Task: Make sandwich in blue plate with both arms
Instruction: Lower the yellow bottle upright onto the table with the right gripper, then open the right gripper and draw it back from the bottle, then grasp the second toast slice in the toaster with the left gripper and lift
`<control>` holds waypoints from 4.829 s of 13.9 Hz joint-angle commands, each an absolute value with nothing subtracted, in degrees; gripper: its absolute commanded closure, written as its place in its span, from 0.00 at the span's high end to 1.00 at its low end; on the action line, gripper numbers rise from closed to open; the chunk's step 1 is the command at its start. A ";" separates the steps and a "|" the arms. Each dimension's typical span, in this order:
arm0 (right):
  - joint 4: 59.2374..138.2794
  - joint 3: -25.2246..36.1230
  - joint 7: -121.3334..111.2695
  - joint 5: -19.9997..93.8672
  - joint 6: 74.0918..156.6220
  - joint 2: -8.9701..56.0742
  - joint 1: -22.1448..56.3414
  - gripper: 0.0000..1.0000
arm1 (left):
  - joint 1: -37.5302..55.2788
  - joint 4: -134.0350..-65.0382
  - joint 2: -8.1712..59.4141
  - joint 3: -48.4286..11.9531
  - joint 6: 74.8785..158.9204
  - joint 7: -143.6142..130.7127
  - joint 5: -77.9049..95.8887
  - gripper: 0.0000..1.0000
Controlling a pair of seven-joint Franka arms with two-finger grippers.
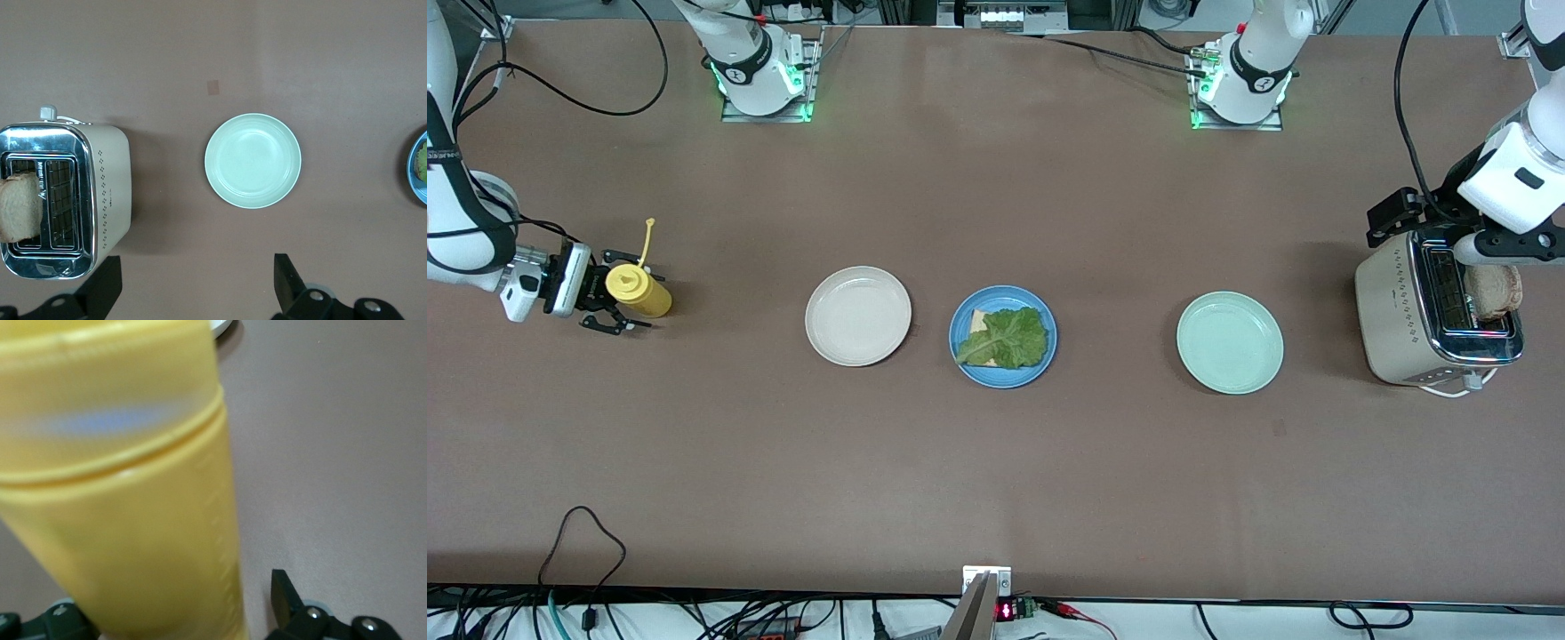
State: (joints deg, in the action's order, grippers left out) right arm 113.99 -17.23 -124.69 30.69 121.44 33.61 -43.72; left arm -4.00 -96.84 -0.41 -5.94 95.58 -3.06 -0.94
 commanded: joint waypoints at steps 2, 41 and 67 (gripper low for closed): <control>113.03 -18.28 -124.72 31.55 121.38 34.37 -44.82 1.00 | -4.39 -96.42 -0.88 -6.06 94.92 -3.16 -0.35 1.00; 96.86 -13.36 -91.38 17.33 106.36 16.19 -43.62 1.00 | -17.99 -88.69 12.20 -5.10 94.75 -1.33 -0.97 1.00; 86.92 -13.36 6.41 1.67 88.86 5.80 -10.81 1.00 | -33.40 -88.68 24.79 -5.18 95.81 31.46 -1.93 0.01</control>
State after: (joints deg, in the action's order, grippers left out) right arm 88.74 -13.27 3.91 0.65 90.29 5.26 -11.21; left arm -33.11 -90.14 25.43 -4.59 97.53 30.31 -1.14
